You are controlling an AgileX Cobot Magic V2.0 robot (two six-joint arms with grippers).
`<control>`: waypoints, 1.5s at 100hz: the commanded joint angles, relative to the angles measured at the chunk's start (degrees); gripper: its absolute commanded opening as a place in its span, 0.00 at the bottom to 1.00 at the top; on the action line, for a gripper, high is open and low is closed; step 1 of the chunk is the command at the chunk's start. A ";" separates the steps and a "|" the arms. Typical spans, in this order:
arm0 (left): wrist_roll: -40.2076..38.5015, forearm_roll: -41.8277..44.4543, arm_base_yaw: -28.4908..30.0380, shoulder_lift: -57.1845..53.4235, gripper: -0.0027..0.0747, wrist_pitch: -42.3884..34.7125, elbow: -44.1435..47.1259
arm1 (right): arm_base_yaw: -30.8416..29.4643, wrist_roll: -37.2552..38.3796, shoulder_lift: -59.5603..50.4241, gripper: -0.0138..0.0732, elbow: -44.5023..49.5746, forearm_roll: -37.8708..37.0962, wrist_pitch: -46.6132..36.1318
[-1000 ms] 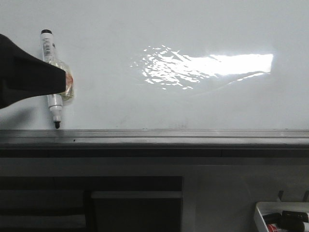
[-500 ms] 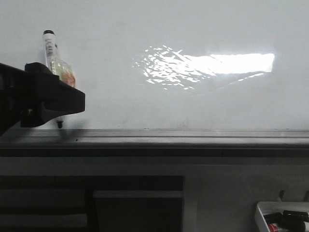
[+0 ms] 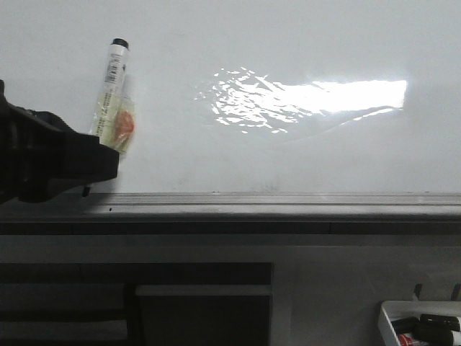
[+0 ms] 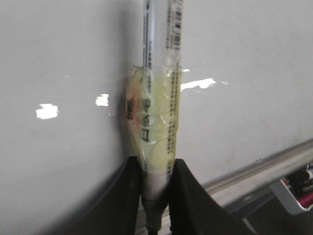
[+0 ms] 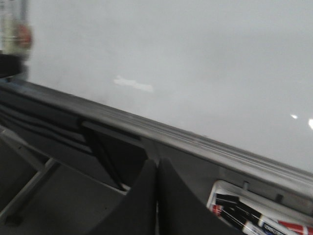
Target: Write number 4 on whiteboard
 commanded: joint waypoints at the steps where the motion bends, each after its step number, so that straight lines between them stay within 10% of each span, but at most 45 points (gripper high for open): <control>1: -0.24 11.40 -0.05 -2.80 0.01 -3.25 -1.50 | 4.23 -3.35 3.28 0.09 -5.90 0.15 -1.86; 22: 0.06 39.58 -0.05 -10.93 0.01 -2.45 -1.50 | 14.57 -3.60 14.80 0.16 -17.55 0.26 0.77; 46: 0.37 50.44 -0.05 -13.67 0.01 0.04 -1.50 | 23.30 -3.60 26.67 0.61 -27.99 0.26 1.71; 99: 0.37 50.98 -0.05 -13.67 0.01 -0.55 -1.50 | 24.99 -3.60 36.93 0.54 -34.51 0.26 1.29; 124: 0.37 50.98 -0.05 -13.67 0.01 -0.55 -1.50 | 24.99 -2.59 37.56 0.09 -34.51 0.60 1.39; 150: -0.34 49.66 -0.05 -13.78 0.56 -0.38 -1.50 | 24.87 -2.59 37.56 0.09 -34.51 0.60 -0.02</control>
